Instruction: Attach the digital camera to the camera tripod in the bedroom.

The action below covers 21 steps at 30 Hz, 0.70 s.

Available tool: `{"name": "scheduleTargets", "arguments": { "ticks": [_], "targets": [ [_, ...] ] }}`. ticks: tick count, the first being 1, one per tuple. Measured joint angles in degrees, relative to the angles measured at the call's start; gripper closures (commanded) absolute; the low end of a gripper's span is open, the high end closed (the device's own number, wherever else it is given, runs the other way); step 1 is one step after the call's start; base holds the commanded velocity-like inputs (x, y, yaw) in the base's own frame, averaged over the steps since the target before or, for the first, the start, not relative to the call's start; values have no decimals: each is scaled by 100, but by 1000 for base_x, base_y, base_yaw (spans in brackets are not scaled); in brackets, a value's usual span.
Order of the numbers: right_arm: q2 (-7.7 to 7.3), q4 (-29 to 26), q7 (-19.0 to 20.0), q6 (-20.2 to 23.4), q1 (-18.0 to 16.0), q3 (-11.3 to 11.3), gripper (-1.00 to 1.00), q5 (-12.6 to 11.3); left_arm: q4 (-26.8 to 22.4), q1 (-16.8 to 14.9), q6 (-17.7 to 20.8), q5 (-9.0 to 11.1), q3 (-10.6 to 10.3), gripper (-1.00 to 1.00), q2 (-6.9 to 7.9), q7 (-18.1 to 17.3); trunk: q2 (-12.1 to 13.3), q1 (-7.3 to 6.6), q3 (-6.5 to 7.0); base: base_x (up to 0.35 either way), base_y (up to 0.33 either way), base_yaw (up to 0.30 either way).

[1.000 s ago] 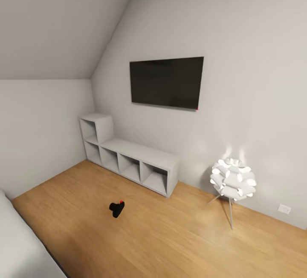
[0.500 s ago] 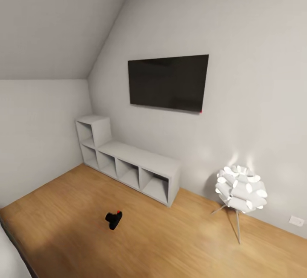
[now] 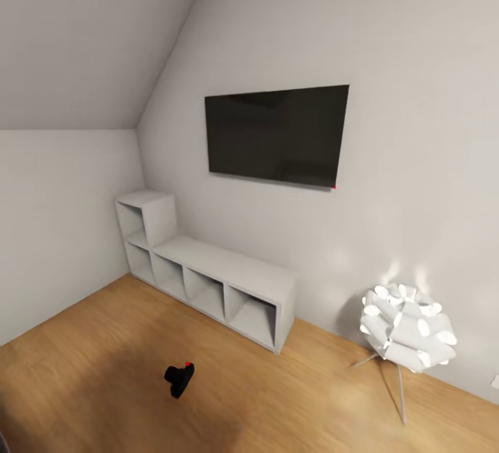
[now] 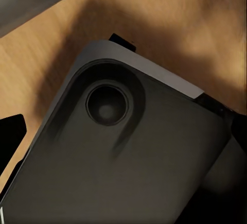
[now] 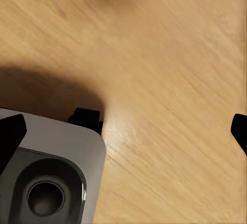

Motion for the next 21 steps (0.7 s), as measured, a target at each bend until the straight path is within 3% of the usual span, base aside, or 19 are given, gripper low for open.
{"name": "scheduleTargets", "arguments": {
  "ticks": [11,18,21],
  "targets": [
    [0,0,0,0,0,0,-100,-6,0,0,-5,-17,-11,-100,0,0,0,0,0,322,0,0],
    [10,0,68,-1,0,6,-100,191,-18,0,-47,-12,7,-100,3,0,1,3,0,0,0,0],
    [21,0,46,5,0,13,-100,144,-17,3,-39,-24,-21,-100,1,0,1,3,0,0,0,0]
  ]
}}
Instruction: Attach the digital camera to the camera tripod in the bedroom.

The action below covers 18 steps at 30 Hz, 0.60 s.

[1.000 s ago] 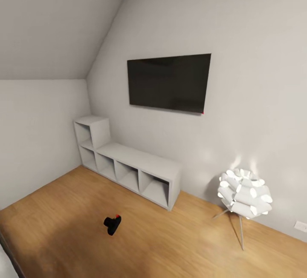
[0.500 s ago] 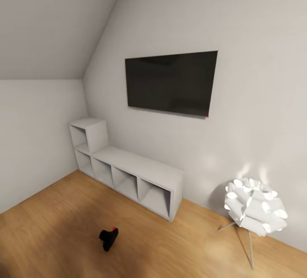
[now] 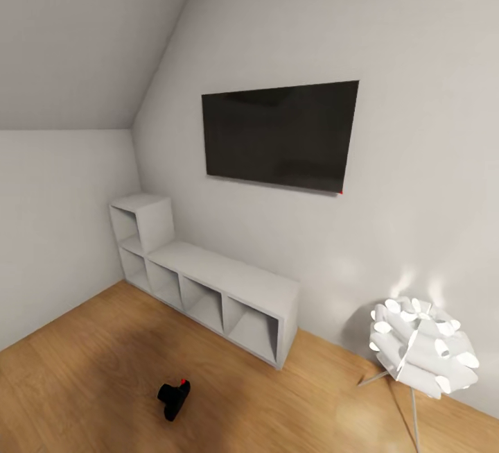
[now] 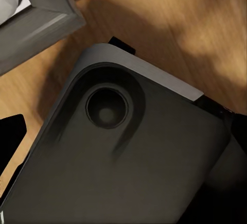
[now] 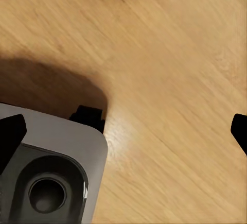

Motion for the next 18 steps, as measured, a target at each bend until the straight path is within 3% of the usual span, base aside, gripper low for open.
{"name": "scheduleTargets", "arguments": {
  "ticks": [8,18],
  "targets": [
    [9,0,-17,-5,0,4,-100,-81,1,-1,3,-10,-11,-100,0,0,0,0,0,0,0,-30],
    [14,7,-20,10,1,4,-100,-89,3,-4,3,12,36,-100,4,0,0,0,0,0,0,-235]
  ]
}}
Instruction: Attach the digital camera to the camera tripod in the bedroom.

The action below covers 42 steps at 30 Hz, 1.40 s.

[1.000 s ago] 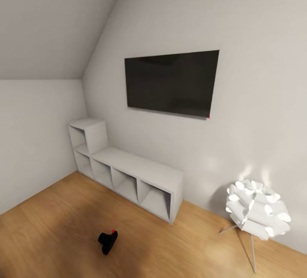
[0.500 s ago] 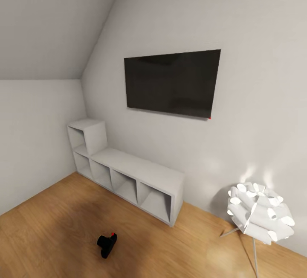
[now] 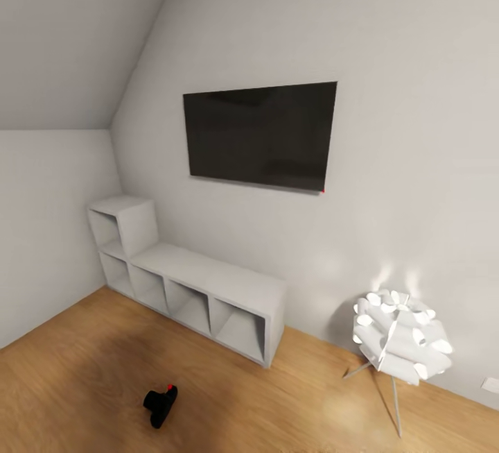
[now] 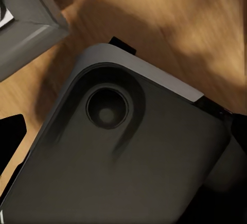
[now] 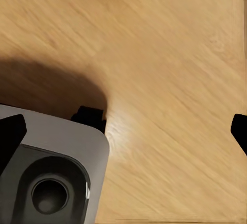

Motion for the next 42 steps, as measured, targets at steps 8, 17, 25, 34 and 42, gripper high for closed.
{"name": "scheduleTargets", "arguments": {
  "ticks": [8,17,25,34,42],
  "targets": [
    [0,0,0,0,0,0,-100,0,0,-1,0,9,2,-100,0,0,0,0,0,0,0,-285],
    [0,1,1,1,0,0,-100,0,0,1,0,19,2,-100,1,0,0,0,0,0,0,-287],
    [1,1,7,2,-1,5,-100,36,-2,0,0,22,2,-100,3,0,0,0,0,1,0,-132],
    [1,1,6,-3,-1,1,-100,416,4,3,32,33,-12,-100,4,-8,-1,-3,0,204,0,-12],
    [1,1,1,-6,-1,0,-100,448,6,3,44,32,-15,-100,4,-9,-1,-3,0,318,0,0]
  ]
}}
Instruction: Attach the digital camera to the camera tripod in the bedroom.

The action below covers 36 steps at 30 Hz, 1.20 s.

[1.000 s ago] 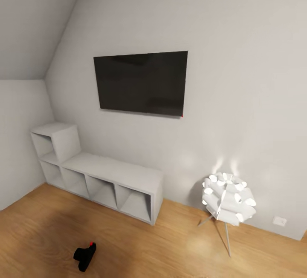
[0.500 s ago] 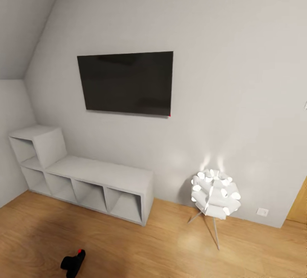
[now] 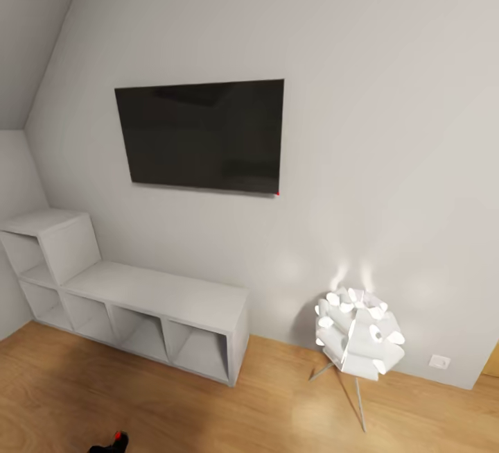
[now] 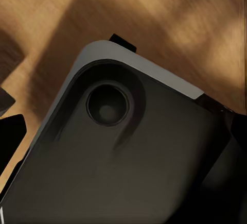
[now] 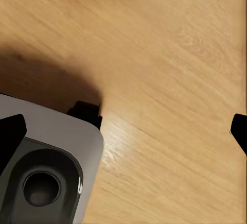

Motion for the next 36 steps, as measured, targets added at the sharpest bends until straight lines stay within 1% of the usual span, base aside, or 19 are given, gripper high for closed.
{"name": "scheduleTargets", "arguments": {
  "ticks": [17,29,36],
  "targets": [
    [16,0,8,8,0,0,-100,3,0,-2,1,19,2,-100,0,9,0,0,0,322,0,0],
    [16,0,0,10,-1,0,-100,3,-1,0,-16,16,9,-100,0,15,0,1,0,305,0,228],
    [16,0,-1,10,-1,0,-100,2,-1,-1,-23,2,15,-100,0,14,1,3,0,108,0,265]
  ]
}}
